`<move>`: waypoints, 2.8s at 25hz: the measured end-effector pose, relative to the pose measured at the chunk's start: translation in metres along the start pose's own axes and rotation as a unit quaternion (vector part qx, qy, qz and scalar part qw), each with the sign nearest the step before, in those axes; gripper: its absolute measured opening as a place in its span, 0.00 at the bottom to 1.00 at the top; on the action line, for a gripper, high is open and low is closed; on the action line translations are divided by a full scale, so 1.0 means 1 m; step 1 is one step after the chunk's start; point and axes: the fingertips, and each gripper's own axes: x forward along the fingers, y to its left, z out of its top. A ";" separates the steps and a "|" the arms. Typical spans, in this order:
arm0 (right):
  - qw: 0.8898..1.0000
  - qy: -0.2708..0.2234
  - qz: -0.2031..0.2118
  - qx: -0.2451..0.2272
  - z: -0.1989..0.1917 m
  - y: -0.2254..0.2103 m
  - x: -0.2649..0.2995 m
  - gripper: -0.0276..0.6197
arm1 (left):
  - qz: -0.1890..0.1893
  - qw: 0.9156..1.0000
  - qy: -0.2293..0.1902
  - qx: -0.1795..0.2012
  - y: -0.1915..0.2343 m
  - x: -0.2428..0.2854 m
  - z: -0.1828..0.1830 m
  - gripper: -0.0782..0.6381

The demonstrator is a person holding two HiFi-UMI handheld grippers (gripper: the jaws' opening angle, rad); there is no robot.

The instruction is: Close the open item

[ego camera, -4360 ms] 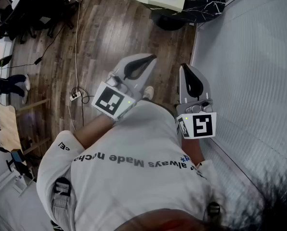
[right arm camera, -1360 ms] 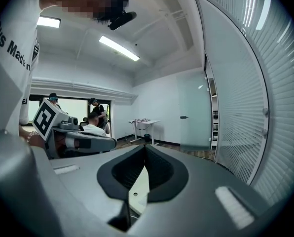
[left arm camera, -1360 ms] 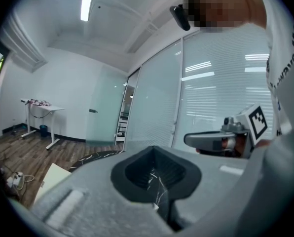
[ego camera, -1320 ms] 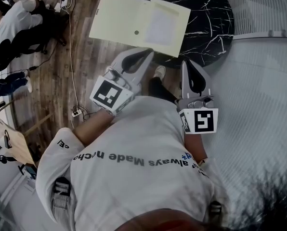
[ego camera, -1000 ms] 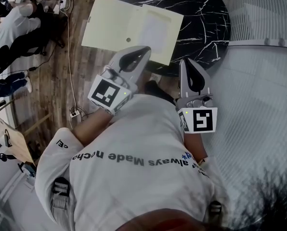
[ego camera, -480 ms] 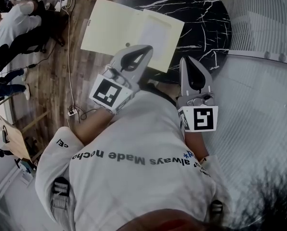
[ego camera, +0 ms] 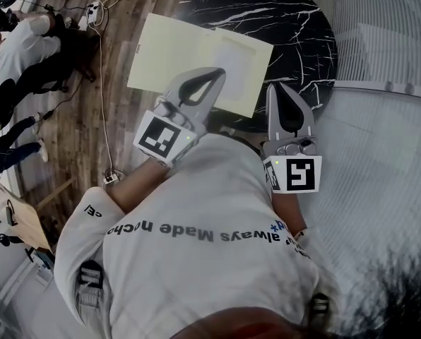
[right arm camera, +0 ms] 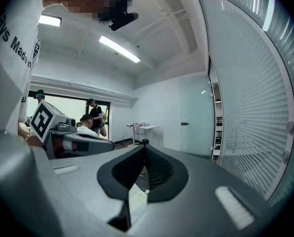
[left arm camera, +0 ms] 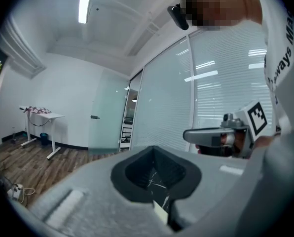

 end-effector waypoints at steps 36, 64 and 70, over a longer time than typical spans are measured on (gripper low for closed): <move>0.999 0.031 0.023 0.005 -0.020 0.034 0.016 0.05 | 0.112 0.948 0.244 -0.170 0.127 -0.116 -0.341 0.31; 0.998 0.052 0.027 0.005 -0.032 0.030 0.024 0.05 | 0.190 0.884 0.086 -0.419 0.208 -0.127 -0.413 0.26; 0.998 0.049 0.024 0.012 -0.036 0.025 0.022 0.05 | 0.195 0.899 0.098 -0.380 0.199 -0.120 -0.391 0.16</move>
